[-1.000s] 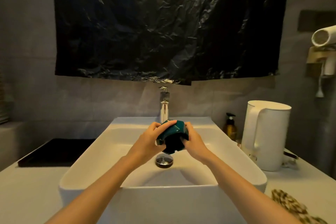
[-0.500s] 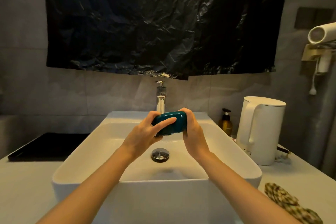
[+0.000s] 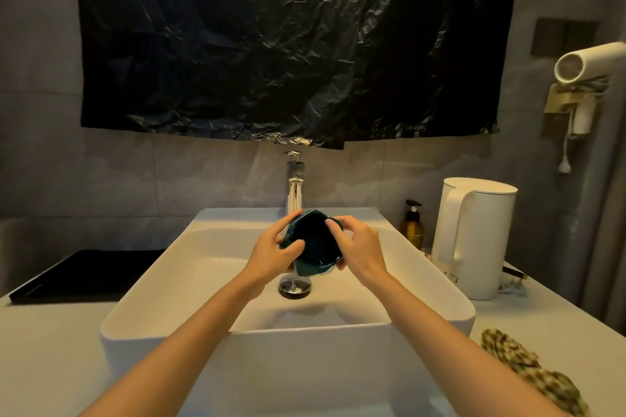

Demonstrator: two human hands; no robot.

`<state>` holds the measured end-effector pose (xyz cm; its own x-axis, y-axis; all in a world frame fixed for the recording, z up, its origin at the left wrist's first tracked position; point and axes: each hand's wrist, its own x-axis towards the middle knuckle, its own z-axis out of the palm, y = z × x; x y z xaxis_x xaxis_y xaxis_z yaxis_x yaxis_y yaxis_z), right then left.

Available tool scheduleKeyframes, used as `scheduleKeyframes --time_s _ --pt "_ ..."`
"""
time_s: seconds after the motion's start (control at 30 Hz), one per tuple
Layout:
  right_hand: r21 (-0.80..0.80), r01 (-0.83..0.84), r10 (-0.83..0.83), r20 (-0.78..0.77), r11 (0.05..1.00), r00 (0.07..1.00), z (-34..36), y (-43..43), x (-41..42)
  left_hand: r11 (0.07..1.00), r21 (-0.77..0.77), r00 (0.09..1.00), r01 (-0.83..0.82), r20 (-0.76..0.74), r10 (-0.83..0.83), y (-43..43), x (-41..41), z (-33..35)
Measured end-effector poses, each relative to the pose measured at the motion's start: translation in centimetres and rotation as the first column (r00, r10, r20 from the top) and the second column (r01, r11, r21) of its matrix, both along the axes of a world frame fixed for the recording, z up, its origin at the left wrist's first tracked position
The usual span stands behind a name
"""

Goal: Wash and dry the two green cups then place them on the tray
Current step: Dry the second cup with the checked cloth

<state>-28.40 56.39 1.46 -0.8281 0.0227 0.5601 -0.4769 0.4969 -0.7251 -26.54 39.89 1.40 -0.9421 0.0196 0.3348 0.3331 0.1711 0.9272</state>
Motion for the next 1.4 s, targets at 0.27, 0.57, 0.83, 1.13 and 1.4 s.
scheduleKeyframes --time_s 0.27,0.57,0.83,1.13,1.4 --pt "0.128 0.057 -0.053 -0.041 0.990 0.998 3.2 6.3 3.7 1.000 -0.014 0.996 -0.010 0.094 0.012 -0.7 0.8 -0.1" --pt "0.472 0.438 -0.595 0.258 0.765 0.761 -2.4 17.6 7.6 0.979 -0.204 1.000 0.024 0.021 -0.020 -0.6 1.0 -0.8" --pt "0.746 0.271 -0.715 0.366 0.608 0.596 -10.9 20.0 8.0 0.969 -0.247 1.000 0.007 0.017 -0.003 -0.6 1.0 -1.1" --pt "0.208 0.480 -0.485 -0.028 0.852 0.874 -2.3 15.2 8.3 0.985 -0.173 0.997 -0.016 0.069 0.029 -0.6 0.8 -0.6" --pt "0.428 0.066 0.047 -0.247 0.901 0.968 3.9 3.2 5.5 0.998 -0.061 0.984 -0.004 0.176 0.015 -0.8 0.0 0.9"
